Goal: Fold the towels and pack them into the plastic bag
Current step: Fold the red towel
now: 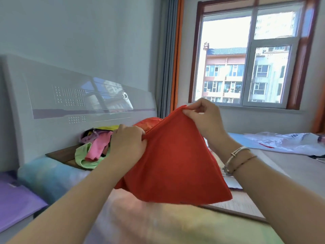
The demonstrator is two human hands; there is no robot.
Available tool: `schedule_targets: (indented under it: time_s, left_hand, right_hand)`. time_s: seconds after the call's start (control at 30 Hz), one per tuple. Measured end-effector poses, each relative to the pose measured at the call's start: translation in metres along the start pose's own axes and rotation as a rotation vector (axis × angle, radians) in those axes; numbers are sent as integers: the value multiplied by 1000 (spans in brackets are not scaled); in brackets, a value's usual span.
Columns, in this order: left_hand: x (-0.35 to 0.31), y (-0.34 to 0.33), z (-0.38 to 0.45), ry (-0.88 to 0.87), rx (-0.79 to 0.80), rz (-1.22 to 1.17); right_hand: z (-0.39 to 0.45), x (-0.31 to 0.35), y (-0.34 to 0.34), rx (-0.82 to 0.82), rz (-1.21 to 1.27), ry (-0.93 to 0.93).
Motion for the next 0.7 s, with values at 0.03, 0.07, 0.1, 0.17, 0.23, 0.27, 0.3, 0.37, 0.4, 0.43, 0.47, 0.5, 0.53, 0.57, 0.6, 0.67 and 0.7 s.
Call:
schedule_targets:
  time_s: [0.03,0.07,0.1,0.17,0.23,0.27,0.3,0.37,0.4,0.43,0.47,0.5,0.53,0.57,0.6,0.67,0.7]
  left_hand:
    - [8,0,6,17,19,24]
    - [16,-1,11,25,52,32]
    - [24,-5,15,31,107,9]
    - [35,-13,21,22,242,-98]
    - [39,-16,21,14,286,-199]
    - [41,-14,22,30,247,-262]
    - [45,-10,22,74,176,-342]
    - [55,1,22,154,-27,-483]
    - [59,7,19,156,-94,-520]
    - [62,11,16,116,-115,-533]
    - [64,10,13,39,-89,-521]
    - [65,6,8,-40,-32,-516]
    - [67,-2,3,-99,38,-520]
    - [70,-11,-2,-133,105,-532]
    - [72,-20,-7,-138,166,-552]
    - [73,-31,-16,-125,294,-650]
    - [72,-34,-19,-127,372,-724]
  right_hand:
    - [8,5,-1,0,-1,-10]
    - [15,7,-1,2,-5,-21]
    - [21,8,0,4,-12,-34]
    - [28,5,0,17,-34,-65]
    - [28,-1,1,27,-47,-82]
    - [28,-6,4,19,-46,-90]
    - [28,-10,7,-1,-37,-100]
    - [25,-20,15,-38,-7,-127]
    - [24,-26,18,-39,3,-138]
    - [22,-32,20,-26,-1,-153]
    - [20,-39,21,-6,-13,-169]
    - [18,-47,20,16,-29,-185]
    - [17,-54,18,36,-50,-199]
    - [15,-62,16,53,-76,-210]
    - [14,-70,13,69,-106,-218]
    - [13,-84,5,100,-163,-229]
    - [13,-91,2,103,-183,-250]
Point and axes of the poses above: each hand's wrist, its own z-axis towards the middle knuckle, its own y-axis out of the back of the hand, x = y × z, the point moved 2 cm from there along z, towards the middle knuckle, and after that the axes turned 15 degrees about z, right-handed, at the moved point
